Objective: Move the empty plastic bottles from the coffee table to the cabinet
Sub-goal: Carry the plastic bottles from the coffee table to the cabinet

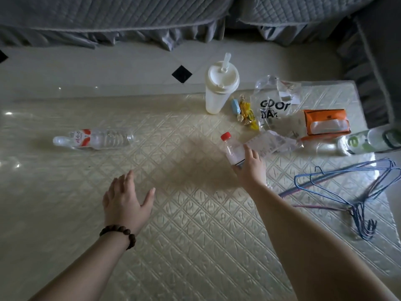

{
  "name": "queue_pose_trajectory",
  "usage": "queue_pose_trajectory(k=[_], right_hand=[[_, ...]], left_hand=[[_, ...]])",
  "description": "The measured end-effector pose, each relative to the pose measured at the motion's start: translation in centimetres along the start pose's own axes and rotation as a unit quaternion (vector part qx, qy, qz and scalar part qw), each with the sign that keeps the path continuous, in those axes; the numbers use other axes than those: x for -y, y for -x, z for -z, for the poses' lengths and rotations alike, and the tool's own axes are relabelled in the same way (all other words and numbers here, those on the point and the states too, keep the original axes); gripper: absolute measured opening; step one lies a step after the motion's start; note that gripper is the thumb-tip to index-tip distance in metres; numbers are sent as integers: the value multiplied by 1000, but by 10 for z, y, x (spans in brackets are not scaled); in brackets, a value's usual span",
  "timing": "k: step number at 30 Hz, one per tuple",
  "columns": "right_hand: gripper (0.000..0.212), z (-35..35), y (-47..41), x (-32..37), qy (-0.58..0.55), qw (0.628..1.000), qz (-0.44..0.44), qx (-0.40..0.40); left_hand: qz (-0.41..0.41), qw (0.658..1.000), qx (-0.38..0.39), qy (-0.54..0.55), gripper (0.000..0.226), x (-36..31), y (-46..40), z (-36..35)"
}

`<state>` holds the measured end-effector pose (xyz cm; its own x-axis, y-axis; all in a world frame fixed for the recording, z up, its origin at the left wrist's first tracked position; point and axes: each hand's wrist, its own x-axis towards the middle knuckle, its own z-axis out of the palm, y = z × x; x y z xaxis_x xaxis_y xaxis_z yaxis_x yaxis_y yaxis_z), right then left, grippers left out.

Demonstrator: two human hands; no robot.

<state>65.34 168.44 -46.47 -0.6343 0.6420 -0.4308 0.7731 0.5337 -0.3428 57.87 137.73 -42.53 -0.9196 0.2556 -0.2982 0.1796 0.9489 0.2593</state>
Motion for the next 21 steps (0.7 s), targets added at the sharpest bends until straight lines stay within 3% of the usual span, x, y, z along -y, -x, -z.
queue_pose_trajectory(k=[10,15,21], right_hand=[[80,-5,24,103,-81,992,93,8],[78,-25,19,143,-107,985,133,6],[79,-53,17,159,-111,984,136,26]], left_hand=[[92,994,-39,42,79,14,-62,27],[74,997,0,-6,88,21,-120,16],[28,994,44,-97,83,30,-175,-1]])
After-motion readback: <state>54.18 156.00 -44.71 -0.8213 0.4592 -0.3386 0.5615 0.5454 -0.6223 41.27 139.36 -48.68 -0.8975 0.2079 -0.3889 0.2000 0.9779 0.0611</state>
